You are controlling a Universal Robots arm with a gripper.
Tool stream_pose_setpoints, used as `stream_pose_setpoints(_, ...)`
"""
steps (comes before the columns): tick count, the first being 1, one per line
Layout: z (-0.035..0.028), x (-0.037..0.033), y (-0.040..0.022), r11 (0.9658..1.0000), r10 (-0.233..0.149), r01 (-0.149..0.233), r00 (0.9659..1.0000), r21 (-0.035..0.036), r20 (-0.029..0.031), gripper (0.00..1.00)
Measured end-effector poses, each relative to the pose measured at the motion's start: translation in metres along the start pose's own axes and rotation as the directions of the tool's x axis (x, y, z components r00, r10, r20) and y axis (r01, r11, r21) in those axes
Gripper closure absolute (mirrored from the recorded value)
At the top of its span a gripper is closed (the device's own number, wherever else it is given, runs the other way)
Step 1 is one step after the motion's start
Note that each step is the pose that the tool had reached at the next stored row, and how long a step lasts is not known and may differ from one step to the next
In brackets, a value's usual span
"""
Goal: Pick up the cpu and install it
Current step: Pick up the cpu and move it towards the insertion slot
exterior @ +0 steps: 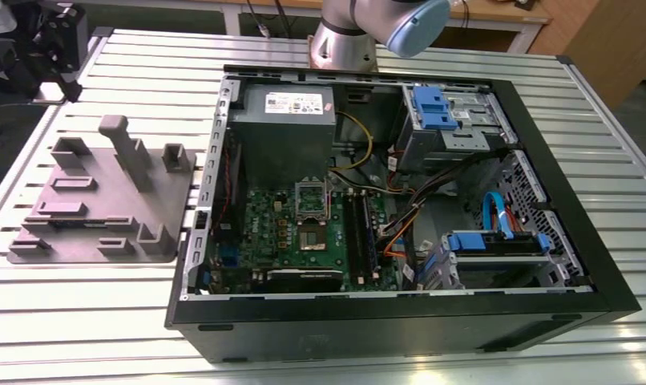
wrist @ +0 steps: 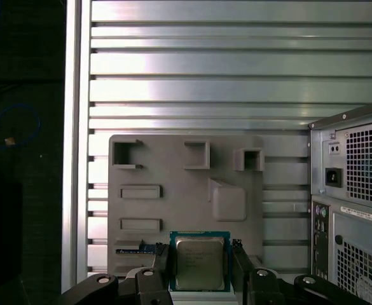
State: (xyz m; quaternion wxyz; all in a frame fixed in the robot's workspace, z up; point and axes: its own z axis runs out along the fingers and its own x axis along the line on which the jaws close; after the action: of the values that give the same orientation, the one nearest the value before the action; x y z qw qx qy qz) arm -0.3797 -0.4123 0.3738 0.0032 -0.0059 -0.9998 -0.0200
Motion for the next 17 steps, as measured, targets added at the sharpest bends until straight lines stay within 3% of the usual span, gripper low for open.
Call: stream_pose_setpoints(17,-0.0001,-0.0039,0.0001,1.0000,0.000,0.000,1.0000,0.0000,-0.0001,0.53)
